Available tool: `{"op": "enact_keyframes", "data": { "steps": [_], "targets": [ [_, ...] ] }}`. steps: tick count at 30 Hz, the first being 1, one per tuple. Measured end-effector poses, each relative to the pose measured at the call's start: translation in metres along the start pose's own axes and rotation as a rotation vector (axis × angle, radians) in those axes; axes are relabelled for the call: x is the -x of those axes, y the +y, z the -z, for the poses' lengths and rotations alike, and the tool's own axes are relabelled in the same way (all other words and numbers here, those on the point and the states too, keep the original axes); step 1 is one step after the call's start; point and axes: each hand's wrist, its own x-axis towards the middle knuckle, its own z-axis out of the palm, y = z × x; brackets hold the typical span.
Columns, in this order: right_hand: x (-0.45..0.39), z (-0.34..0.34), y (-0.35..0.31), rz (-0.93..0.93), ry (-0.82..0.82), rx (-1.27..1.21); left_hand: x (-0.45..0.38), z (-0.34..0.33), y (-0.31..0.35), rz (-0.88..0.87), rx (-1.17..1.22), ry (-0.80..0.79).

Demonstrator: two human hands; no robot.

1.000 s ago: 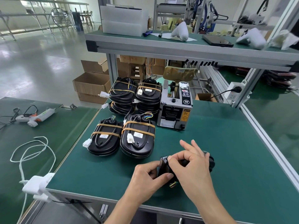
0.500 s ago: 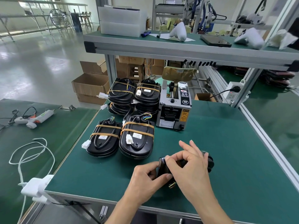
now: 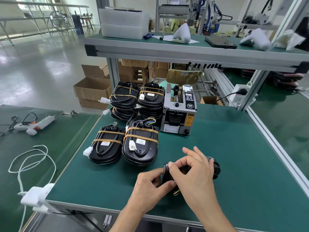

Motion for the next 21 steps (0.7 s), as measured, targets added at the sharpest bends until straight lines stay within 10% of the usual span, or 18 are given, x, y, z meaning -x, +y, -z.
{"op": "enact_keyframes", "data": {
  "steps": [21],
  "targets": [
    [0.001,0.009,0.017,0.106,0.1,-0.11,0.0,0.001,0.001,-0.003,-0.032,-0.001]
  ]
}}
